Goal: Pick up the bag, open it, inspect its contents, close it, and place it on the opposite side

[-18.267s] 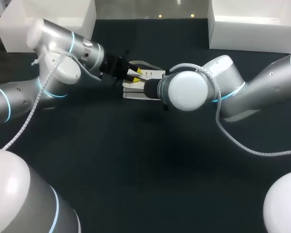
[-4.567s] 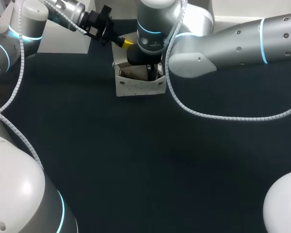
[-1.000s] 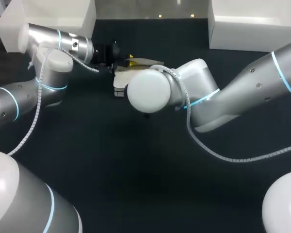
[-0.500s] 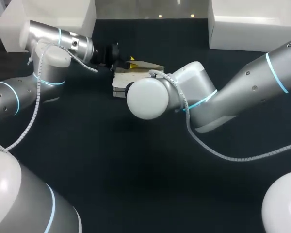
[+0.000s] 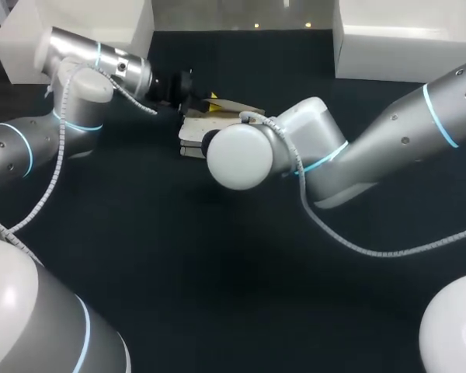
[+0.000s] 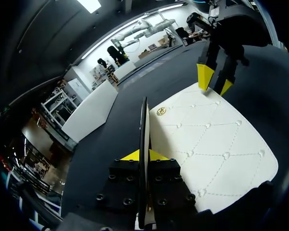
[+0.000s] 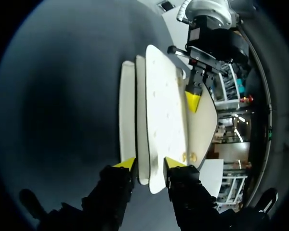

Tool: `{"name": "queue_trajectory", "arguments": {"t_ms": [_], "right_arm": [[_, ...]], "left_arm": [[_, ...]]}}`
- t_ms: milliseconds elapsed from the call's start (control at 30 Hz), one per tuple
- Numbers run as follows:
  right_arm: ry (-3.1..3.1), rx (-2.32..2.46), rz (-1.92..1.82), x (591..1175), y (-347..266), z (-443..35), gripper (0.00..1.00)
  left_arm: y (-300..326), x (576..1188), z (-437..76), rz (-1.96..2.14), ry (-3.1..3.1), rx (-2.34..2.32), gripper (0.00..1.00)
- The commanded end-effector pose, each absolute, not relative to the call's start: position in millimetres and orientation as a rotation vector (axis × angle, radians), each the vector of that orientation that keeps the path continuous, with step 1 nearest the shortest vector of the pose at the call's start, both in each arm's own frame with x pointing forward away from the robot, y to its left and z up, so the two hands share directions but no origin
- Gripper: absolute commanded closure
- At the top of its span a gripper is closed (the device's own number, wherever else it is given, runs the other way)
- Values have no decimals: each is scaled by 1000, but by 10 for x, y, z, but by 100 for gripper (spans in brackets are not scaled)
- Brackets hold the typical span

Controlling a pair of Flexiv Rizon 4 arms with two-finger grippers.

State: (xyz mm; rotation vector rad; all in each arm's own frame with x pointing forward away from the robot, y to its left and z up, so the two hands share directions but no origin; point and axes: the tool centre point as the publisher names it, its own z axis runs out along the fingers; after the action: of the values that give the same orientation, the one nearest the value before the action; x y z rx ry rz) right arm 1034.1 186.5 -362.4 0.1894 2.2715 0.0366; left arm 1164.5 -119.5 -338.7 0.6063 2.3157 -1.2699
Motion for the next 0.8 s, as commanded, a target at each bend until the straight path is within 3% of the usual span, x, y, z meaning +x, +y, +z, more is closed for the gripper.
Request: {"name": "queue_trajectory", "arguments": {"t_ms": [33, 567, 767, 800], "right_arm": [[2266, 184, 35, 10392, 1872, -3659, 69], [2264, 167, 3, 10533, 1876, -3685, 73], [2265, 173, -1, 10556, 1866, -3687, 84], [2264, 174, -1, 10558, 1866, -3686, 90]], "left_arm": [[-1214, 11708, -3423, -1283, 2318, 618, 100], [-1192, 11693, -3446, -1297, 2322, 640, 100], [-1169, 11681, -3444, -1296, 2320, 639, 100], [-1167, 11675, -3442, -1297, 2319, 640, 100]]}}
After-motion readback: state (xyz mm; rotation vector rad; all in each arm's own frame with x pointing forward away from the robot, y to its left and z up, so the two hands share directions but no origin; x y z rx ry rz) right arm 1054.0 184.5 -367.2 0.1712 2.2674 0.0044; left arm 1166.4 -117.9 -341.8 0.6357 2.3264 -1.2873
